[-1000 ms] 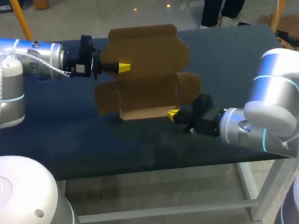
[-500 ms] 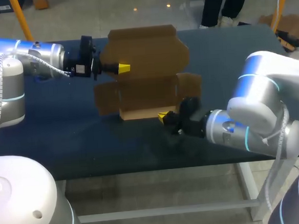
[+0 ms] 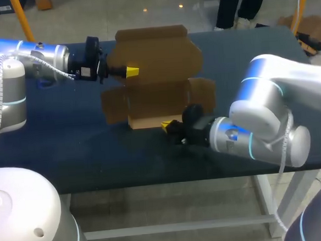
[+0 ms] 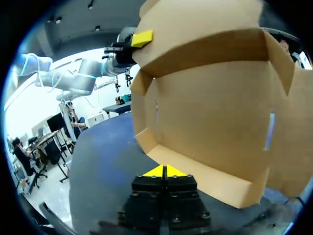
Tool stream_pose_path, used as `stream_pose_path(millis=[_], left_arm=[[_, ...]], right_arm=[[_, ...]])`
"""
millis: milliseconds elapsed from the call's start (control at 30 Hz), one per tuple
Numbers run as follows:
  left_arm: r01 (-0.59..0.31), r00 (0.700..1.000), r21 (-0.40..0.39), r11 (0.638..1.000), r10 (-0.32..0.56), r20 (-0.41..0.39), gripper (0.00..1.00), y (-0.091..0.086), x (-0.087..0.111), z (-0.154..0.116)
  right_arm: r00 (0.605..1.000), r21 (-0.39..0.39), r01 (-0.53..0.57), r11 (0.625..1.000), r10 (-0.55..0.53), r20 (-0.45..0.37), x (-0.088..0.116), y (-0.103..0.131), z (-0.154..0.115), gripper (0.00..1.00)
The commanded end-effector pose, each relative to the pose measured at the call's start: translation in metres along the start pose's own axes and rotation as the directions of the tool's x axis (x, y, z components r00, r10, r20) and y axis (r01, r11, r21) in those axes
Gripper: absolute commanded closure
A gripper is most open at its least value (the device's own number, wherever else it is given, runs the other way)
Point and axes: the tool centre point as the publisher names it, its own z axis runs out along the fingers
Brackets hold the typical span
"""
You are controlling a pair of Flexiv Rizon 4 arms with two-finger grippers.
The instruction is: Assemble the packaging by folding the flat box into shape, placing the metal phone stand inside, and closing the box properly
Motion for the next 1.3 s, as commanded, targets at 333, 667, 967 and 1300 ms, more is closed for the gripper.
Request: stream_pose_path(millis=[333,667,967,1300], left_arm=[[0.001,1.000,0.000,1.000,-0.001,-0.006,1.00,0.003,-0.001,-0.001],[0.001,1.000,0.000,1.000,-0.001,-0.006,1.00,0.003,-0.001,-0.001],[0.001,1.000,0.000,1.000,-0.001,-0.006,1.00,0.003,-0.001,-0.001],[0.001,1.000,0.000,1.000,-0.001,-0.006,1.00,0.003,-0.001,-0.001]], right_arm=[[0.985,0.022,-0.005,1.000,0.001,0.171,-0.001,-0.008,0.029,1.00],[0.978,0.023,-0.012,1.000,0.007,0.208,-0.006,-0.010,0.037,1.00],[0.974,0.022,-0.018,1.000,0.013,0.224,-0.007,-0.012,0.039,1.00],[0.961,-0.021,0.015,1.000,-0.009,0.277,-0.004,-0.001,0.028,1.00]])
